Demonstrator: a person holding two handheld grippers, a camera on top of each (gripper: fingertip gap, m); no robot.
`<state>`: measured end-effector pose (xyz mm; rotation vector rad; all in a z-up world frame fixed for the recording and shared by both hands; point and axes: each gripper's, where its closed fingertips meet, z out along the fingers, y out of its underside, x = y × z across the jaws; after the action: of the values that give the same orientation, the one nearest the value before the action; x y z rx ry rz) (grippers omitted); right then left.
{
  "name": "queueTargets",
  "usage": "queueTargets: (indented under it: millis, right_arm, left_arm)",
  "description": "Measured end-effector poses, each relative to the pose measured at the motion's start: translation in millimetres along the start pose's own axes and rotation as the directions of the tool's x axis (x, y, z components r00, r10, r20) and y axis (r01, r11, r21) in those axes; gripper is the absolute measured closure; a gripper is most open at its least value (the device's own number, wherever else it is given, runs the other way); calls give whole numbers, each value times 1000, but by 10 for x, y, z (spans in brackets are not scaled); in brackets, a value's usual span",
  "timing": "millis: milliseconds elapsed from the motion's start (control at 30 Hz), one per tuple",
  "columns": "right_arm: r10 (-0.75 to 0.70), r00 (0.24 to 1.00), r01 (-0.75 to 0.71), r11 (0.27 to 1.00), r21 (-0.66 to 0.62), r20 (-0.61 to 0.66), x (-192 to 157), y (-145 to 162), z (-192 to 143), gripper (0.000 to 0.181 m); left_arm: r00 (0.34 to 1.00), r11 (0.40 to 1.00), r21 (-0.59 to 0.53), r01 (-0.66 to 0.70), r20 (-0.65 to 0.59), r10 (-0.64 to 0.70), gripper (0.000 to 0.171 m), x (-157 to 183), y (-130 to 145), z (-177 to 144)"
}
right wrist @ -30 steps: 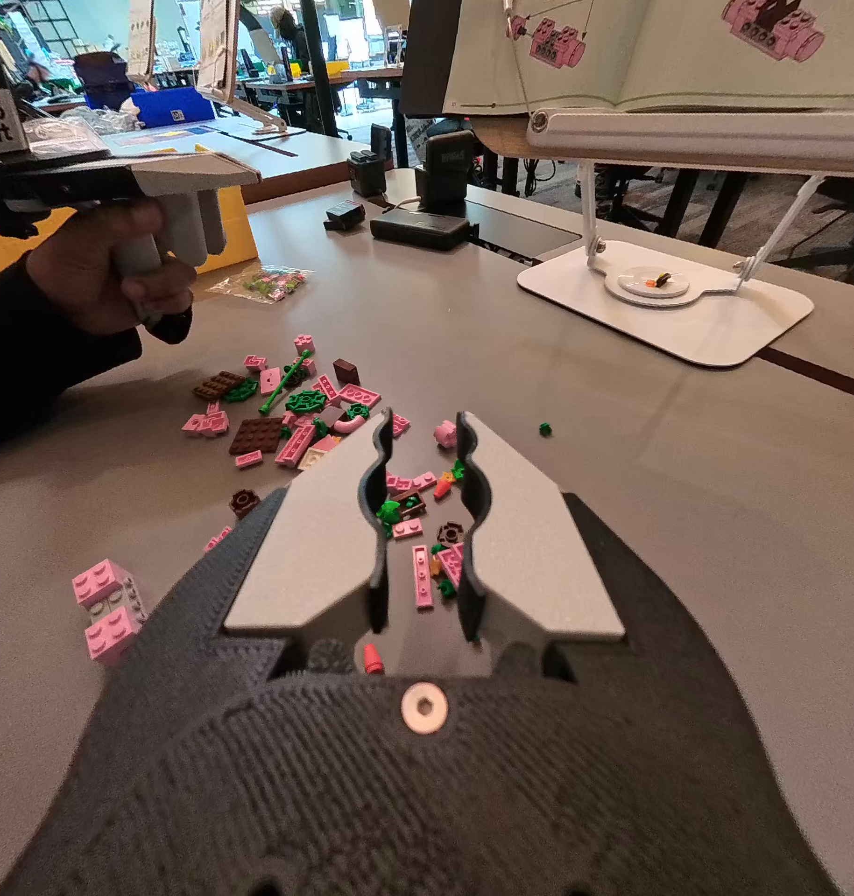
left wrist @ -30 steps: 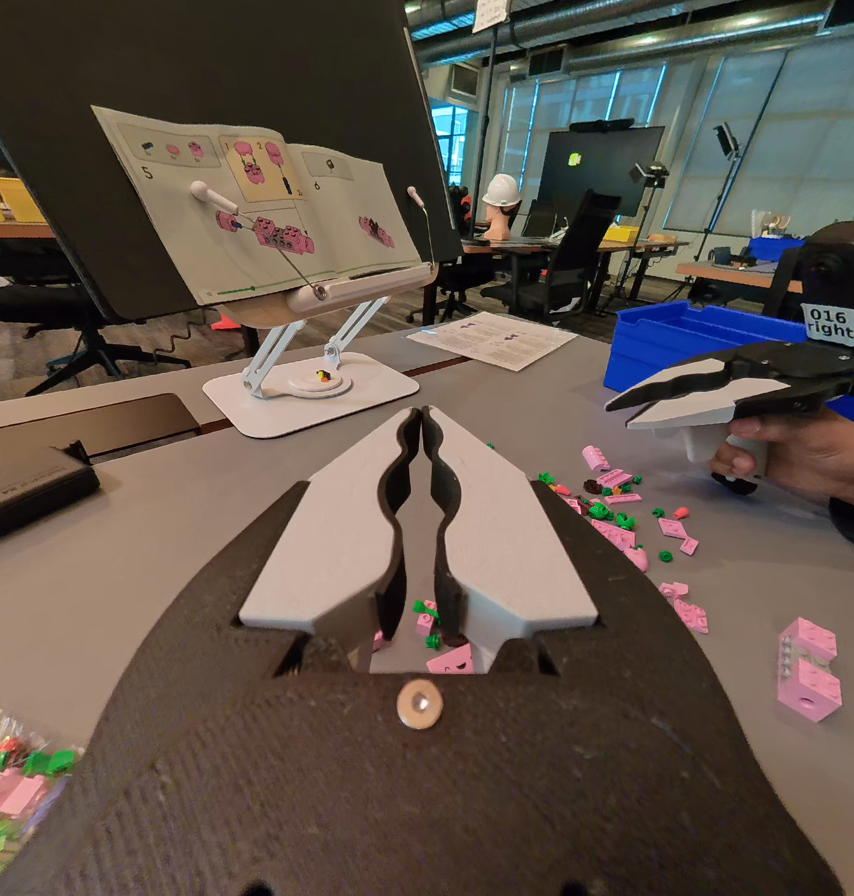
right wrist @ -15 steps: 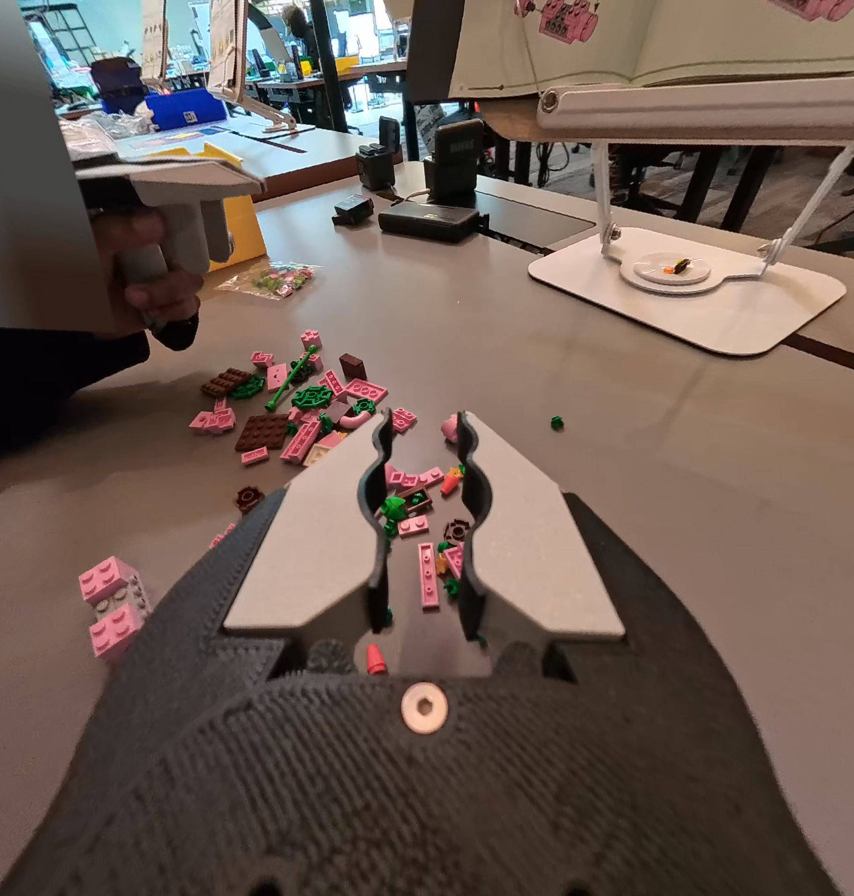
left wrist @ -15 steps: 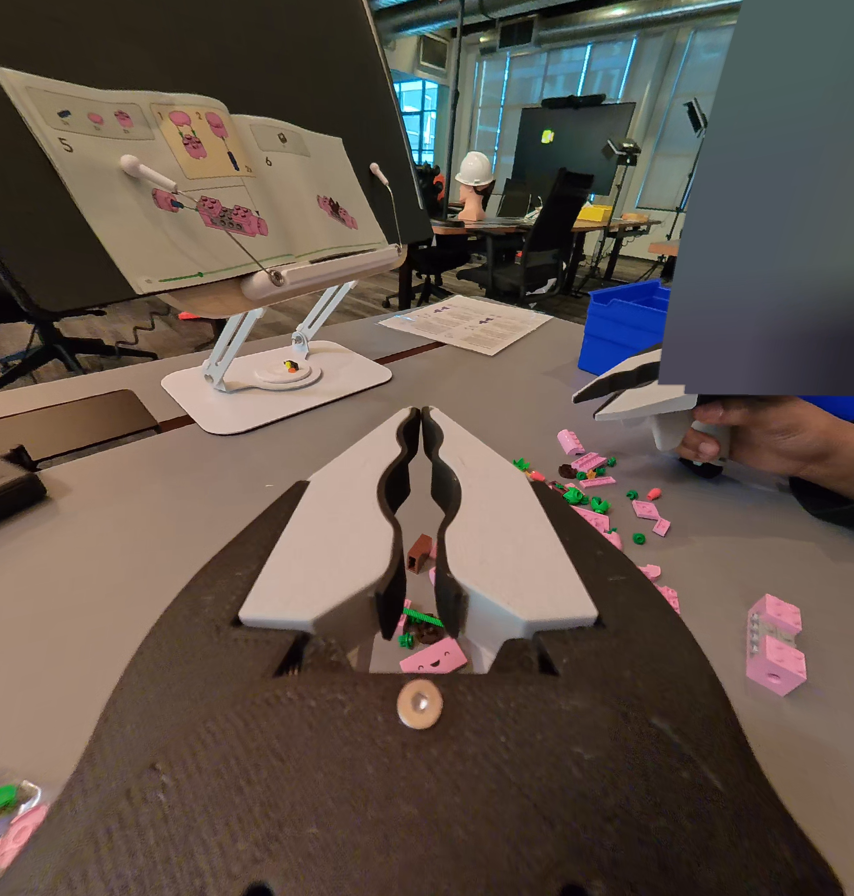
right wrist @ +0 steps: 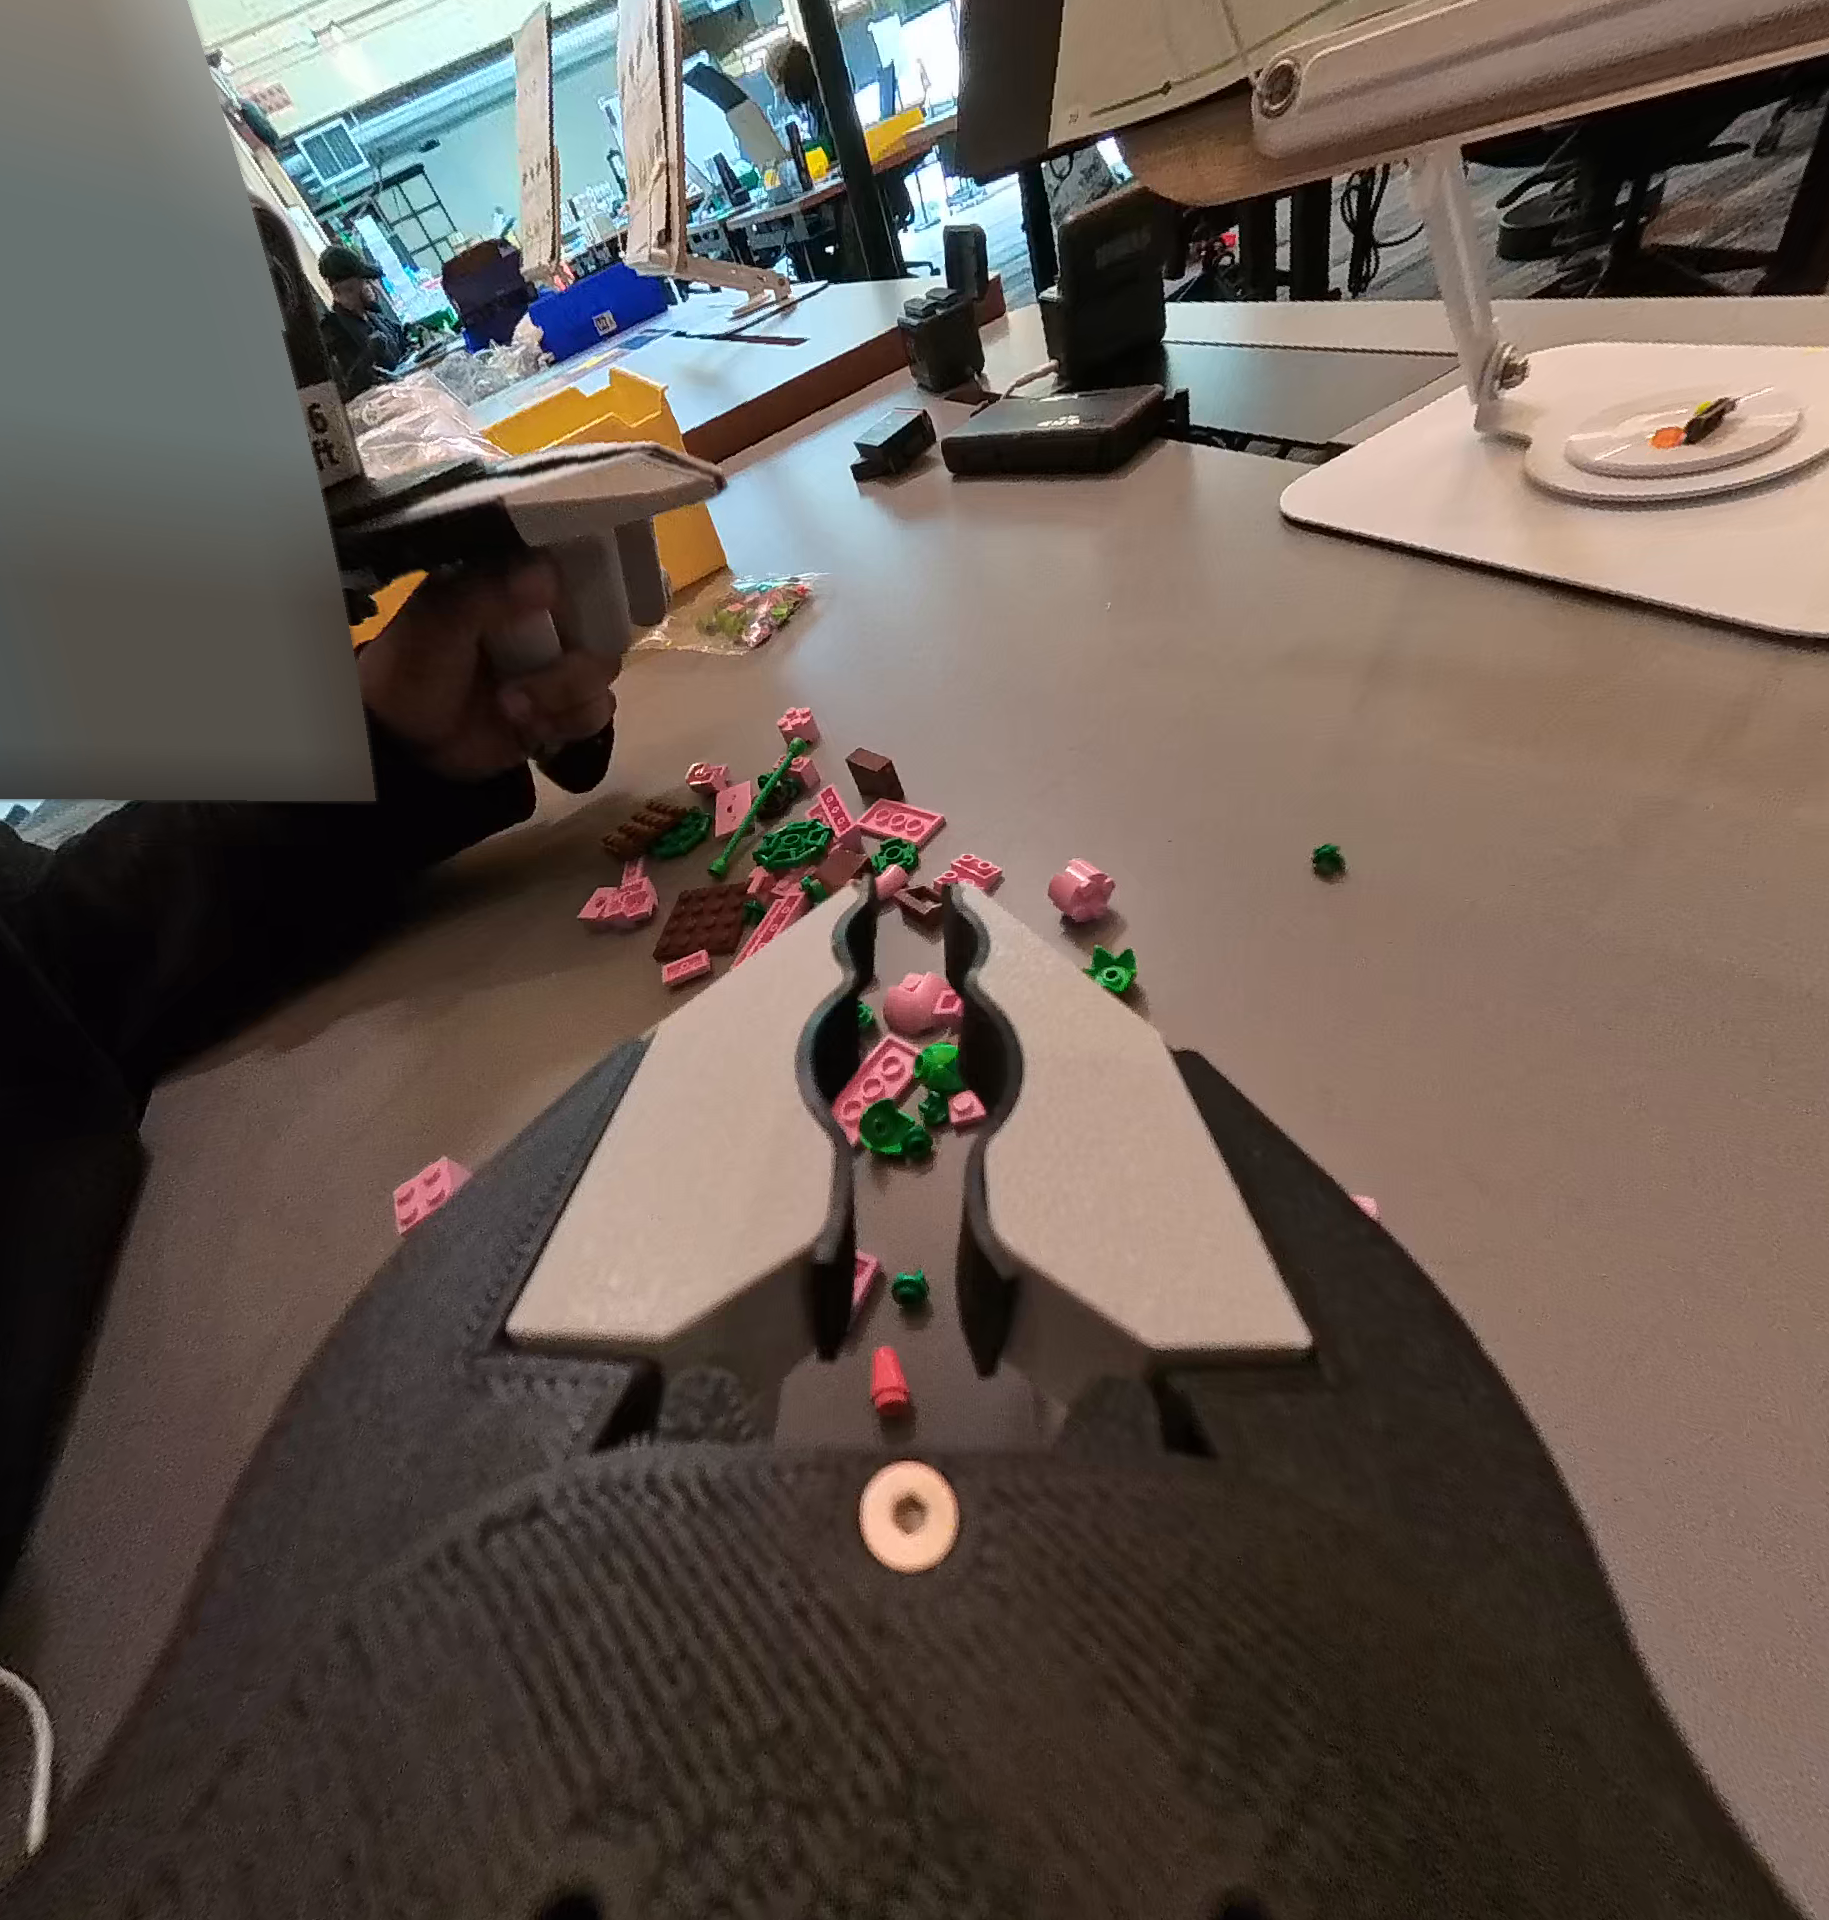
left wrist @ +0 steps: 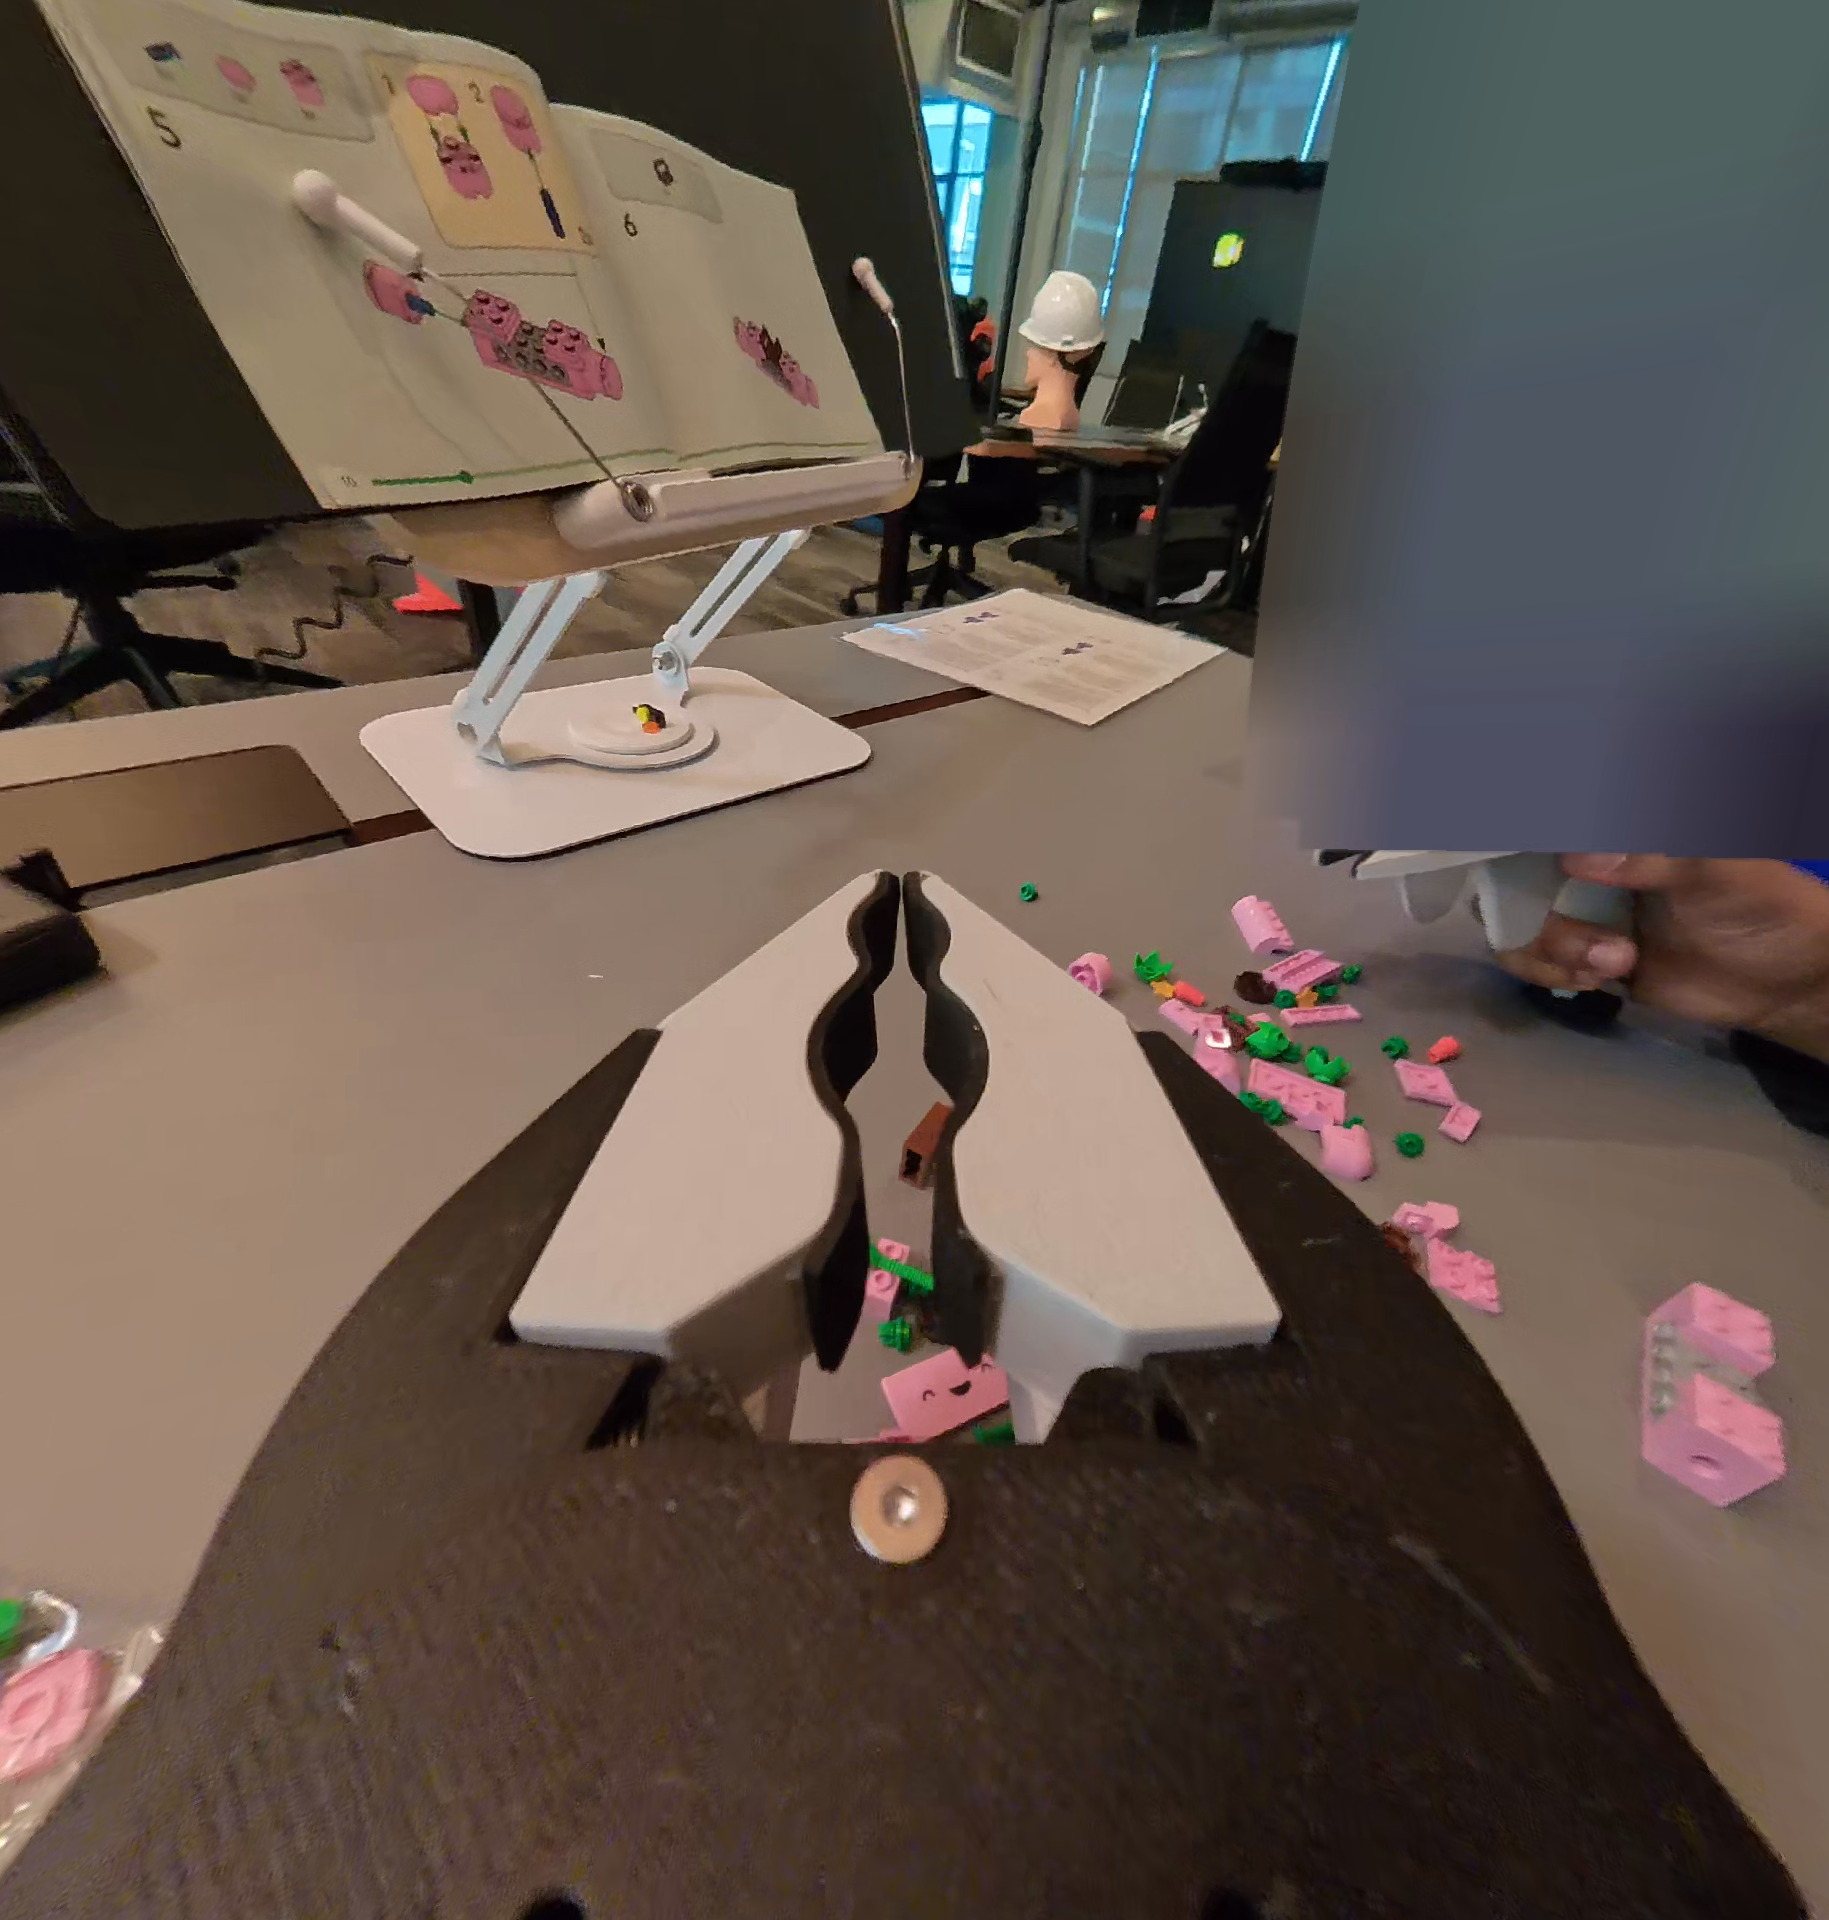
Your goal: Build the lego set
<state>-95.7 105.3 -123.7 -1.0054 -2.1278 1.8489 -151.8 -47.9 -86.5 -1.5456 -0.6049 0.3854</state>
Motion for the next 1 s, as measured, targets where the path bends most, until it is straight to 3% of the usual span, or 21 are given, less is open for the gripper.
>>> queueTargets:
  millis: [433,633,900,1000]
  right_arm:
    - [-61,997,60,998,-31,-45,-8,40,35,170]
    - [-70,995,69,997,-21,-76,31,5,-4,170]
    - [-159,977,159,987,-13,-142,47,-93,-64,169]
    - [-144,980,147,989,13,-140,27,-152,-98,169]
  left_arm:
    - [999,997,50,-50,-8,50,171,103,-130,-39]
    - [995,997,4,-80,-63,80,171,275,-41,32]
    - [984,972,-149,-179,-47,174,171,323,208,111]
    - [978,968,-144,-206,-51,201,171,370,205,130]
